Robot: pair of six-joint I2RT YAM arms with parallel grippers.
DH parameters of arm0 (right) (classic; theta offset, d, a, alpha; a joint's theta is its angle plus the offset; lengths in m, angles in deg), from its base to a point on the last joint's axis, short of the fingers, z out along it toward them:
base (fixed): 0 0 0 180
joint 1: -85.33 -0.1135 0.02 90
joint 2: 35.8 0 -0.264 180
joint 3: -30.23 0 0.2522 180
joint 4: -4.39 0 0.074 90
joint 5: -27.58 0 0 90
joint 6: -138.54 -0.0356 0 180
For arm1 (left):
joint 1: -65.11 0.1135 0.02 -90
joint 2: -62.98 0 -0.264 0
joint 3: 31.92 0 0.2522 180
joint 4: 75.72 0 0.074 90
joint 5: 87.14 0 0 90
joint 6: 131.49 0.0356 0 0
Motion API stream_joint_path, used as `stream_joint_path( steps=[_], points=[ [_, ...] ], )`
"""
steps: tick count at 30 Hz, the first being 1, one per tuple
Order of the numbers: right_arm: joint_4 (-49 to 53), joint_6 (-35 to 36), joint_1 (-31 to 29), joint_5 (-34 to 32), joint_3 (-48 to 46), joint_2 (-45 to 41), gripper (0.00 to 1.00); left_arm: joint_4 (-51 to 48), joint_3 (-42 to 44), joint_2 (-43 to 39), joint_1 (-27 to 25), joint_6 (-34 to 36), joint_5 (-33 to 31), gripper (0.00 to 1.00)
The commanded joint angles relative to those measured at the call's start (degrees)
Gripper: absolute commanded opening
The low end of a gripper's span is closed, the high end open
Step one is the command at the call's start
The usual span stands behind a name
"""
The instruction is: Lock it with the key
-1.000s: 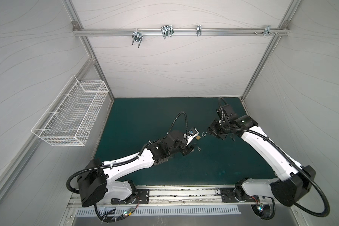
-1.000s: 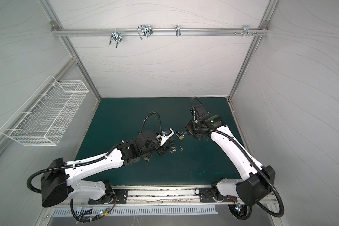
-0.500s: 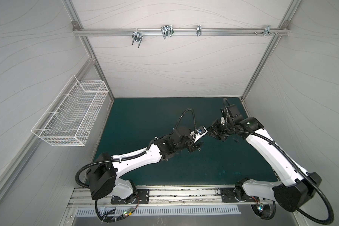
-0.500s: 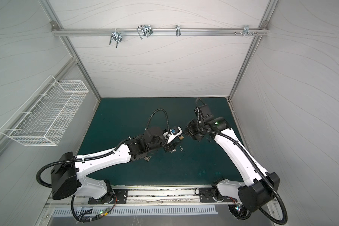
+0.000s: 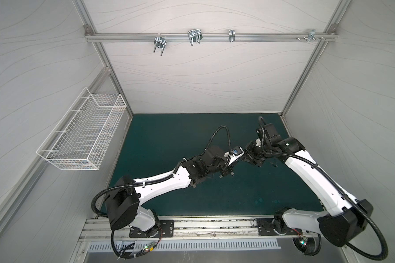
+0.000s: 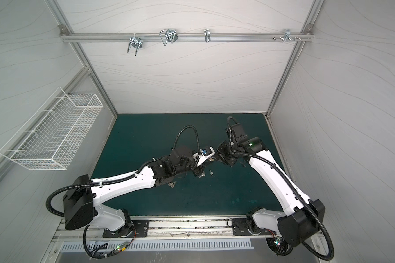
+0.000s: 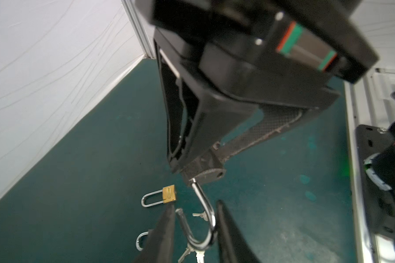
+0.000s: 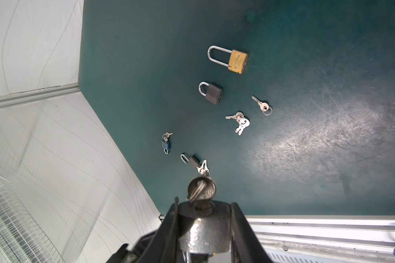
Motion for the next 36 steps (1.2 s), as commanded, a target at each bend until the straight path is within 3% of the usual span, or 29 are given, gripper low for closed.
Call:
stream_joint_path(
  steps=[1,7,11,13,15,17,20,22,28,32,36],
  points=[
    [-0.7,-2.2,0.4,1.0,0.0,-1.4,0.0,2.6,-2.9,0.6,-0.3,0.6,-0.3,0.21],
    [-1.1,-2.3,0.5,1.4,-0.1,-1.4,0.0,2.5,-3.0,0.0,-0.3,-0.4,-0.9,0.0],
    [-1.6,-1.2,0.5,1.0,-0.2,-2.0,0.03,0.2,-3.4,-1.3,-0.2,-2.1,-1.9,0.0],
    [-2.0,-0.1,0.6,-0.1,-0.2,-3.1,0.26,-2.0,-4.3,-2.3,-0.1,-4.4,-2.7,0.0],
    [-4.8,2.9,0.6,-1.8,-1.1,-5.7,0.61,-5.3,-5.7,-3.8,-0.1,-7.6,-2.7,0.0],
    [-9.8,6.2,0.7,-4.0,-3.4,-9.6,0.79,-9.5,-7.6,-5.2,0.2,-11.1,-2.8,0.0],
    [-21.2,14.6,0.7,-6.5,-10.2,-17.2,0.96,-14.3,-9.2,-7.9,1.5,-15.7,-1.5,0.0],
    [-27.8,20.2,0.8,-9.0,-14.7,-22.4,0.98,-16.4,-9.6,-9.7,2.7,-18.6,0.3,0.0],
    [-44.3,42.2,0.8,-6.2,-25.4,-33.6,0.99,-25.3,-12.1,-14.9,5.0,-23.8,3.3,0.0],
    [-46.4,54.7,0.8,6.1,-23.6,-33.6,0.99,-27.1,-12.7,-18.8,6.5,-24.6,10.3,0.0],
    [-45.4,64.4,0.8,20.6,-20.1,-31.0,0.99,-28.4,-15.2,-19.8,13.7,-27.6,25.4,0.0]
  ],
)
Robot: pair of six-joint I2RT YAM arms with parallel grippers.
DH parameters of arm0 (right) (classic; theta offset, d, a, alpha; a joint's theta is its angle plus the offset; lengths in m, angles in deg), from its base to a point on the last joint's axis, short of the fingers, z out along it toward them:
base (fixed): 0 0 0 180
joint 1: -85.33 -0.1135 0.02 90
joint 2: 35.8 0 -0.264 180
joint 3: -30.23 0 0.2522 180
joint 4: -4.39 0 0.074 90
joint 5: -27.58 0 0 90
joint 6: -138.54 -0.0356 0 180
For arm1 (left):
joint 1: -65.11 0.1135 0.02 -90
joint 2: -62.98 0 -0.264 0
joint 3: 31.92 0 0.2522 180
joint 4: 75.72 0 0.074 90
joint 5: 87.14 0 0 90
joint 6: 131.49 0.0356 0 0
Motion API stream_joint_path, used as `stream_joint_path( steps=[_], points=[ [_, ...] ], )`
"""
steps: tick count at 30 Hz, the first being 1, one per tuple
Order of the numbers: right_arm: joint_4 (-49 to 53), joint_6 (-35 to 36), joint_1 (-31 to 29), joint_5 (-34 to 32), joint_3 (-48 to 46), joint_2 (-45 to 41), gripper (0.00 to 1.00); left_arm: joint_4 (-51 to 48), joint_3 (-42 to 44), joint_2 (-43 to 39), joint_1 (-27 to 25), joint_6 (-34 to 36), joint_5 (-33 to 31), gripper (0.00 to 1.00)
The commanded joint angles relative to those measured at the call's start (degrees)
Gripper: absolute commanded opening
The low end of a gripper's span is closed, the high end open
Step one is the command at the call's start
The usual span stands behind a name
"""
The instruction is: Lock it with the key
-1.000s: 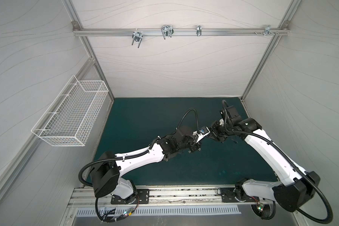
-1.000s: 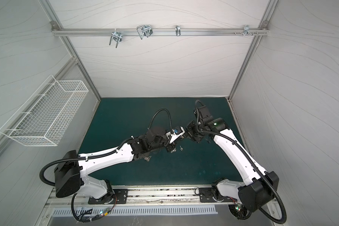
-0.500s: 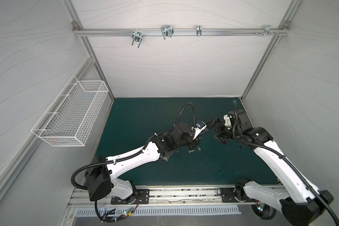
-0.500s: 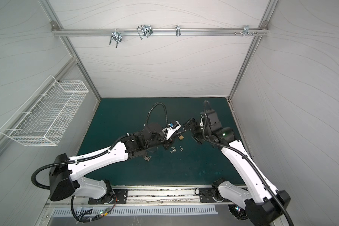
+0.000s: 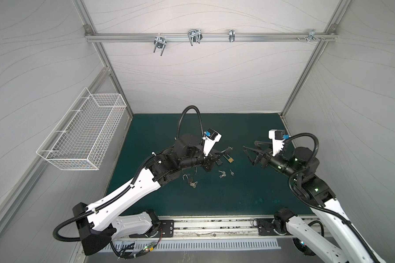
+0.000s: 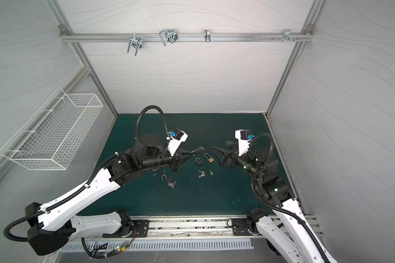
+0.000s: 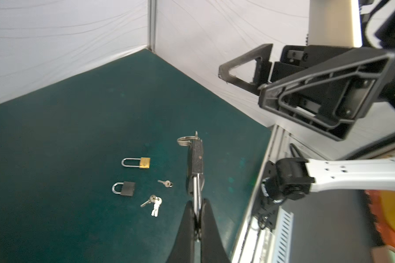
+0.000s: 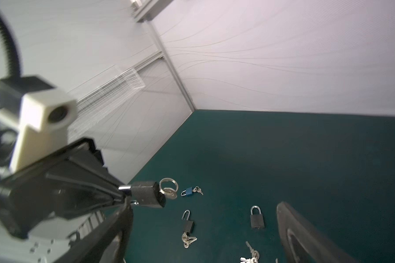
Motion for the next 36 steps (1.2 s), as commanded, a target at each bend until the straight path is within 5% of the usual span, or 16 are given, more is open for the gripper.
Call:
stream_joint_path(
  steps=[1,7,13,17,26,36],
  points=[
    [-3.4,14.2,0.2,15.3,3.3,1.8,0.99,0.0,-4.6,-1.4,5.4,-3.0,14.9,0.0],
    [-0.6,23.2,-0.3,29.1,10.5,6.7,0.99,0.1,-5.8,-2.8,12.7,-2.7,27.7,0.0],
    [7.2,45.5,-11.0,13.0,15.7,9.4,0.99,0.2,-7.8,-1.7,17.2,-4.8,35.5,0.0],
    [13.0,51.1,-12.7,14.2,22.2,14.6,0.95,-0.7,-8.7,-1.9,17.3,-2.6,38.3,0.0],
    [14.4,50.7,-14.1,21.5,28.5,20.5,0.79,-1.6,-10.3,-2.6,17.4,-0.8,44.3,0.0],
    [15.4,35.0,-13.3,30.3,32.4,24.4,0.62,-4.0,-10.5,-3.9,17.4,3.6,42.2,0.0]
  ],
)
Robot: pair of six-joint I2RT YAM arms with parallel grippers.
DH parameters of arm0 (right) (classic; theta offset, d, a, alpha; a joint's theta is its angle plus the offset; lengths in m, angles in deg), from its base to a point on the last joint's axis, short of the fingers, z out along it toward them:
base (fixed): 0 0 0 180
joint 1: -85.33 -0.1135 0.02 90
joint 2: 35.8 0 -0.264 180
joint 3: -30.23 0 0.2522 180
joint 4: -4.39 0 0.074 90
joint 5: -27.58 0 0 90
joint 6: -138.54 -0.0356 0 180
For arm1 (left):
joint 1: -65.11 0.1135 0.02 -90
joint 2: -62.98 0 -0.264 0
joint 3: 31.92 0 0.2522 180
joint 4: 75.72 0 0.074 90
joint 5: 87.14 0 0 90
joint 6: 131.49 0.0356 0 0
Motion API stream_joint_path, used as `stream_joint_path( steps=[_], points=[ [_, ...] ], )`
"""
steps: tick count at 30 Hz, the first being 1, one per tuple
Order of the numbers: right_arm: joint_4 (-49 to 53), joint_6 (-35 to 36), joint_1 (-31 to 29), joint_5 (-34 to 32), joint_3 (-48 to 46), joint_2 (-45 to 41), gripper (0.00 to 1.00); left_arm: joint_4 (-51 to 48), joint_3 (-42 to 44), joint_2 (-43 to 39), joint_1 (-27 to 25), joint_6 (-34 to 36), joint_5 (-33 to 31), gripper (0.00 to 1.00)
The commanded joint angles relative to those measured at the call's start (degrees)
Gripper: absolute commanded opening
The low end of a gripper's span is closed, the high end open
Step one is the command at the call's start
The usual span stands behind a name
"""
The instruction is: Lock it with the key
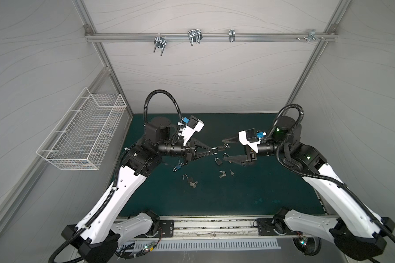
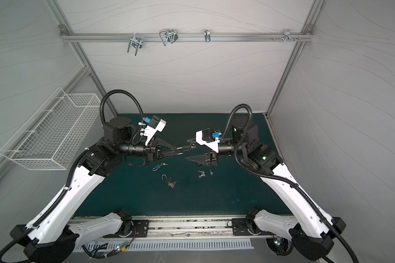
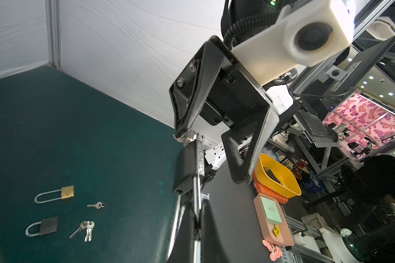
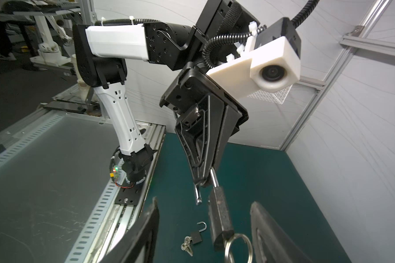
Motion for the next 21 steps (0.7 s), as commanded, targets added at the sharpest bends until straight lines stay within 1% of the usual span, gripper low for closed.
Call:
stream_joint_path(
  steps=[1,4,7,10,11,17,21],
  points=[
    [1.1,-6.6,0.6,4.4,1.6,0.9,0.59,1.2,-2.9,-1.6,0.2,3.1,0.5,0.0],
    [0.5,-10.6,1.1,5.7,1.9,1.3,0.54,0.9,-3.3,-1.3,0.2,3.4,0.4,0.0],
    [0.7,-12.8,1.4,4.9,2.3,1.9,0.51,0.9,-3.6,-1.3,0.2,3.6,0.6,0.0],
    [0.7,-13.5,1.7,5.9,2.5,2.8,0.47,0.9,-3.6,-1.4,0.2,4.0,0.5,0.0],
    [0.5,-15.7,1.7,6.4,2.6,3.2,0.45,0.9,-3.6,-1.3,0.3,4.0,0.4,0.0],
    [-0.9,-17.8,1.7,8.7,2.1,4.2,0.37,1.9,-3.6,-1.6,0.2,3.3,0.4,0.0],
    [-1.6,-18.2,1.8,9.5,1.9,4.2,0.28,1.7,-3.4,-1.8,0.2,3.9,-0.1,0.0]
  ],
)
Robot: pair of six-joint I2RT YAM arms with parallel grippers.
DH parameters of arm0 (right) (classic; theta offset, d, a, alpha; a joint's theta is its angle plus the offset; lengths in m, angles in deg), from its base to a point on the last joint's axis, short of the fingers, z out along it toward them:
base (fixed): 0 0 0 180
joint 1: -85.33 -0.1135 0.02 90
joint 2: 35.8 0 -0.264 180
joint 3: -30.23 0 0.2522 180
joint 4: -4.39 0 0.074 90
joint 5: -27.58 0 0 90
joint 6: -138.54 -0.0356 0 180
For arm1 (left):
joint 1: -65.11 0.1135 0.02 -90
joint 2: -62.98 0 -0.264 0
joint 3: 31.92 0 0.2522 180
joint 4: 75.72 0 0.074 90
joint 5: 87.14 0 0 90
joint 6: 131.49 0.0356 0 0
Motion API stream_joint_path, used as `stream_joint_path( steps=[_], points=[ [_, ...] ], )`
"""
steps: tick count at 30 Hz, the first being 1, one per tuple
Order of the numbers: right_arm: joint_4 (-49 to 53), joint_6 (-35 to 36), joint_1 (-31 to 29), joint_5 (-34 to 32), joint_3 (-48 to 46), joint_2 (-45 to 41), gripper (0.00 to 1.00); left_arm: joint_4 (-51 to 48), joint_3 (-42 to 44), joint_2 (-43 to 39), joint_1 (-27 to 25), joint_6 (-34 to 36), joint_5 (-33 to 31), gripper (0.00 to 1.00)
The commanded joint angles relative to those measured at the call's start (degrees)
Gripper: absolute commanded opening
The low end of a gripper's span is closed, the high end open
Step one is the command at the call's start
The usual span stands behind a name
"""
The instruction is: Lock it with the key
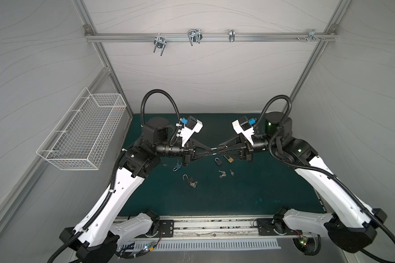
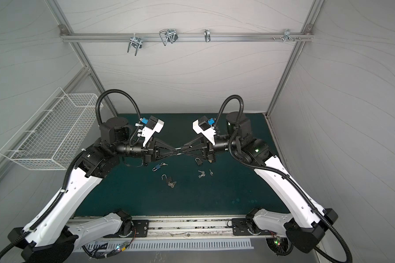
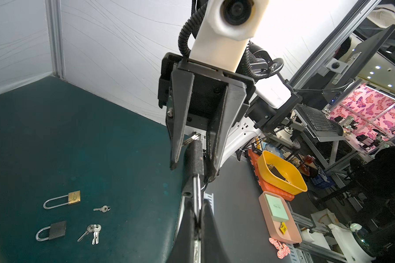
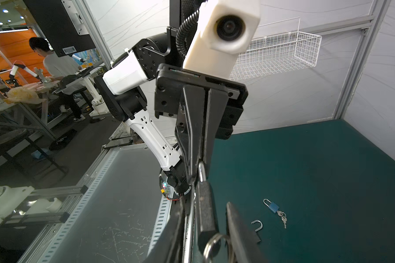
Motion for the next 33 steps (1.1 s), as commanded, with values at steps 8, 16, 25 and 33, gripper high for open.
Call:
stream_joint_path(
  steps=[8,16,25,33],
  points=[
    [-4.6,-5.6,0.4,5.7,-0.3,0.1,0.03,3.1,-2.5,-1.2,0.2,1.7,-1.3,0.0],
    [-12.2,-18.5,0.3,4.1,-3.7,-1.3,0.0,5.7,-1.2,-2.0,0.2,0.5,-2.6,0.06],
    [-17.4,-25.6,0.4,0.4,-5.4,-3.7,0.0,9.5,1.4,-2.5,0.2,-1.6,-1.9,0.26],
    [-17.4,-25.1,0.5,0.1,-5.6,-4.8,0.0,10.7,2.1,-2.8,0.2,-2.6,0.6,0.3]
  ],
)
